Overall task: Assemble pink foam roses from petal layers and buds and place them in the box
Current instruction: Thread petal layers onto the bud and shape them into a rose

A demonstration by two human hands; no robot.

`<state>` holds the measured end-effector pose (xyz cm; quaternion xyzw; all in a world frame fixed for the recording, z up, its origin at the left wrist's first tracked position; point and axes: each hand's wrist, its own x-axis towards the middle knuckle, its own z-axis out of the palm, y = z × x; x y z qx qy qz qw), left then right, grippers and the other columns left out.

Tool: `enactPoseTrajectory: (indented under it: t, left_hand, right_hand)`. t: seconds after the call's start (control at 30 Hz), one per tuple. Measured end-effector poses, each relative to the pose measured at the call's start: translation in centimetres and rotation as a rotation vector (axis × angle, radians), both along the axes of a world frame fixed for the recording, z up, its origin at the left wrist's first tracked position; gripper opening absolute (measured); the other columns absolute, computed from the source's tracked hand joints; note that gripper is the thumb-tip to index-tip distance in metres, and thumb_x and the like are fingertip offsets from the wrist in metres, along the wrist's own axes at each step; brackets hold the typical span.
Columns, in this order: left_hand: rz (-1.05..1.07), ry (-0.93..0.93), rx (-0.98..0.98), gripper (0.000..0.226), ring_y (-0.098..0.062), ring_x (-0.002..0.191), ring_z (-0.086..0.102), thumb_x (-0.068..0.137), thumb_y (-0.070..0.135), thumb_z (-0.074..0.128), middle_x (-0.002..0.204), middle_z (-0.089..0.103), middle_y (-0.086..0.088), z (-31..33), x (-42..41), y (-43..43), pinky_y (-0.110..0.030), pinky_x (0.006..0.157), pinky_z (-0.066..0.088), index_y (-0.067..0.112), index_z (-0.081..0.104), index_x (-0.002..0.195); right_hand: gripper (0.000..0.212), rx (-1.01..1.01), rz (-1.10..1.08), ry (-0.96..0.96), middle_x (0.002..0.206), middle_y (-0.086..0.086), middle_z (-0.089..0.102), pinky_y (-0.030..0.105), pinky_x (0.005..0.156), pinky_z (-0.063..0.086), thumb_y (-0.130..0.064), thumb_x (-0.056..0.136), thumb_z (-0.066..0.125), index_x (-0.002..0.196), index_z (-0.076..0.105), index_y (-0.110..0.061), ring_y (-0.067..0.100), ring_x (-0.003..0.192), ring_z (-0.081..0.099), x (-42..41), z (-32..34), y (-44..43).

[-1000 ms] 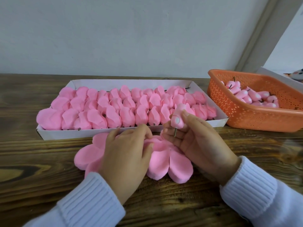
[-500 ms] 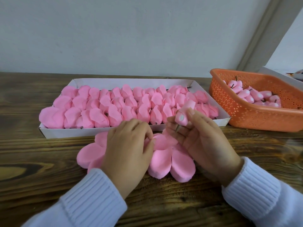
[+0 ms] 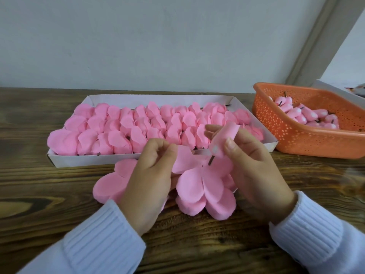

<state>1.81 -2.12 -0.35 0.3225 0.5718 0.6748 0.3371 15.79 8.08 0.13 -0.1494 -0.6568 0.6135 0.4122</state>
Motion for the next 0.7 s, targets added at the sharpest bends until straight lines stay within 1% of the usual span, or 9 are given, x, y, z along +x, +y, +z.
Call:
enactPoseTrajectory:
  t: [0.07, 0.13, 0.23, 0.3, 0.37, 0.4, 0.47, 0.57, 0.7]
  left_hand:
    - [-0.014, -0.068, 0.047, 0.035, -0.020, 0.063, 0.044, 0.096, 0.024, 0.051, 0.075, 0.049, -0.011, 0.1, 0.1, 0.0, -0.025, 0.044, 0.034, 0.031, 0.055, 0.062]
    - [-0.011, -0.069, 0.076, 0.036, -0.018, 0.058, 0.042, 0.096, 0.022, 0.051, 0.071, 0.045, -0.009, 0.5, 0.1, -0.1, -0.017, 0.037, 0.033, 0.029, 0.054, 0.060]
    - [-0.034, -0.160, 0.121, 0.026, -0.026, 0.056, 0.045, 0.093, 0.025, 0.051, 0.082, 0.050, -0.028, 1.0, 0.3, -0.5, -0.010, 0.030, 0.033, 0.020, 0.051, 0.067]
    - [-0.012, -0.012, 0.090, 0.023, -0.026, 0.050, 0.036, 0.085, 0.039, 0.057, 0.080, 0.048, -0.027, 1.0, 0.2, -0.6, -0.010, 0.033, 0.033, 0.024, 0.051, 0.069]
    - [0.022, 0.080, 0.090, 0.026, -0.025, 0.058, 0.039, 0.081, 0.046, 0.066, 0.076, 0.047, -0.013, 0.7, 0.0, -0.5, -0.023, 0.047, 0.038, 0.030, 0.052, 0.067]
    - [0.028, 0.043, 0.099, 0.025, -0.022, 0.063, 0.043, 0.077, 0.046, 0.070, 0.076, 0.048, -0.009, 0.7, 0.0, -0.4, -0.028, 0.053, 0.038, 0.030, 0.054, 0.067]
    - [-0.028, -0.117, 0.113, 0.032, -0.017, 0.066, 0.052, 0.060, 0.042, 0.081, 0.077, 0.054, -0.005, 0.6, 0.1, -0.3, -0.028, 0.055, 0.045, 0.026, 0.058, 0.075]
    - [-0.175, -0.430, 0.152, 0.059, -0.015, 0.076, 0.069, 0.050, 0.026, 0.078, 0.092, 0.066, -0.012, 0.4, 0.2, 0.0, -0.022, 0.060, 0.056, 0.005, 0.058, 0.101]
    - [-0.350, -0.441, 0.069, 0.056, -0.027, 0.098, 0.070, 0.061, 0.016, 0.073, 0.107, 0.070, -0.020, 0.6, -0.1, -0.2, -0.032, 0.081, 0.058, -0.004, 0.063, 0.112]
  right_hand:
    - [0.041, -0.010, 0.010, -0.030, 0.120, 0.007, 0.065, 0.057, 0.101, 0.044, -0.041, 0.082, 0.070, 0.103, 0.064, -0.007, 0.023, 0.116, 0.059, 0.0, 0.0, -0.1]
    - [0.052, -0.056, 0.016, -0.045, 0.115, 0.019, 0.064, 0.065, 0.095, 0.042, -0.045, 0.077, 0.075, 0.106, 0.062, -0.004, 0.036, 0.108, 0.061, 0.0, 0.0, -0.2]
    - [0.058, -0.114, 0.036, -0.070, 0.115, 0.034, 0.056, 0.074, 0.090, 0.039, -0.047, 0.072, 0.078, 0.110, 0.062, -0.005, 0.051, 0.103, 0.057, -0.1, -0.1, -0.3]
    - [0.055, -0.137, 0.046, -0.075, 0.118, 0.035, 0.052, 0.073, 0.093, 0.037, -0.044, 0.073, 0.078, 0.107, 0.063, -0.004, 0.045, 0.103, 0.057, -0.1, -0.1, -0.2]
    - [0.048, -0.151, 0.038, -0.072, 0.112, 0.035, 0.056, 0.069, 0.094, 0.037, -0.038, 0.076, 0.074, 0.104, 0.064, -0.001, 0.038, 0.098, 0.058, -0.2, -0.2, -0.2]
    - [0.043, -0.154, 0.030, -0.069, 0.106, 0.032, 0.060, 0.067, 0.094, 0.039, -0.035, 0.076, 0.072, 0.102, 0.065, -0.001, 0.036, 0.095, 0.058, -0.3, -0.3, -0.1]
    - [0.037, -0.148, 0.023, -0.053, 0.096, 0.021, 0.067, 0.058, 0.089, 0.046, -0.034, 0.075, 0.071, 0.098, 0.067, -0.005, 0.033, 0.090, 0.061, -0.2, -0.3, 0.0]
    - [0.033, -0.108, -0.025, -0.023, 0.088, 0.013, 0.070, 0.048, 0.083, 0.049, -0.032, 0.076, 0.074, 0.094, 0.068, -0.006, 0.027, 0.085, 0.064, -0.2, -0.3, 0.2]
    - [0.018, 0.038, -0.035, 0.027, 0.083, 0.001, 0.071, 0.027, 0.071, 0.052, -0.027, 0.077, 0.072, 0.090, 0.069, -0.014, 0.014, 0.080, 0.065, -0.1, -0.3, 0.1]
